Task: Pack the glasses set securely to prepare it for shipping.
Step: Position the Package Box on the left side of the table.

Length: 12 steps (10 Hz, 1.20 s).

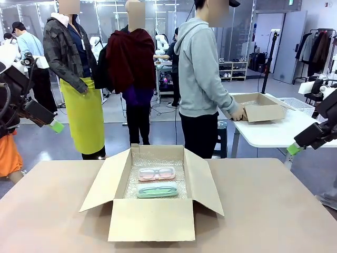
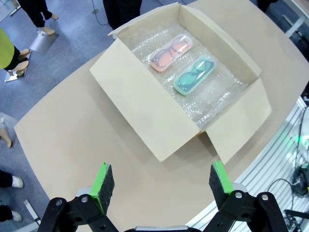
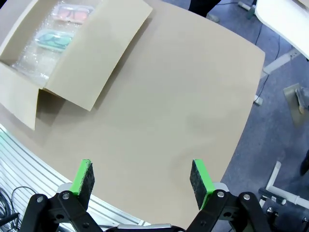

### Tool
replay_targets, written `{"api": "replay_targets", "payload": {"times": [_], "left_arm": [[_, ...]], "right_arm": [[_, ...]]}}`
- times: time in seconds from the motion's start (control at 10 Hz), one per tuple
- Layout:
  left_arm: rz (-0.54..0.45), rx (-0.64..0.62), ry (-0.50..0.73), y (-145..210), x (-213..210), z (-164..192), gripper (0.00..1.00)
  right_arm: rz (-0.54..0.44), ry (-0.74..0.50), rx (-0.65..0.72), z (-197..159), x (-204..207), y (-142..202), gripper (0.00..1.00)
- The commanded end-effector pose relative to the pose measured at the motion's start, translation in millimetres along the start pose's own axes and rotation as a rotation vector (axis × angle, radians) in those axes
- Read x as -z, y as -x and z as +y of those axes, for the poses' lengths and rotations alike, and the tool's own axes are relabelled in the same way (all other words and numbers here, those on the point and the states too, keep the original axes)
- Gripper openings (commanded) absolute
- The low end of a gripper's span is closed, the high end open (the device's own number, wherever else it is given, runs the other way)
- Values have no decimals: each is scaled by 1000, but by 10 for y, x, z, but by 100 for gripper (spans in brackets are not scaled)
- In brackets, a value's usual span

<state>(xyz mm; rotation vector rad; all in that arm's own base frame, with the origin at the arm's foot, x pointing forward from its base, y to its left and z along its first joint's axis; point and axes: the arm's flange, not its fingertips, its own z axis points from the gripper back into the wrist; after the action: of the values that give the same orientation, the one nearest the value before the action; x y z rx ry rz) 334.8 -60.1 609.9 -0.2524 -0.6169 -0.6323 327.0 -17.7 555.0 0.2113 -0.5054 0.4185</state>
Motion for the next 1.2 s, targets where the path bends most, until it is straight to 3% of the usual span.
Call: {"api": "replay_targets", "payload": {"times": [0.0, 0.2, 0.4, 0.8, 1.1], "left_arm": [[-9, 4, 13, 5, -18, 3, 100], [52, -45, 5, -122, 139, 84, 100], [90, -148, 50, -157, 298, 426, 100], [60, -302, 249, 162, 771, 911, 100], [-25, -403, 362, 490, 1078, 1178, 100]], "right_arm": [[-1, 7, 3, 1, 7, 27, 100], [-1, 7, 3, 1, 7, 27, 100], [-1, 7, 3, 1, 7, 27, 100], [-1, 7, 3, 1, 7, 27, 100], [-1, 7, 3, 1, 7, 27, 100]]}}
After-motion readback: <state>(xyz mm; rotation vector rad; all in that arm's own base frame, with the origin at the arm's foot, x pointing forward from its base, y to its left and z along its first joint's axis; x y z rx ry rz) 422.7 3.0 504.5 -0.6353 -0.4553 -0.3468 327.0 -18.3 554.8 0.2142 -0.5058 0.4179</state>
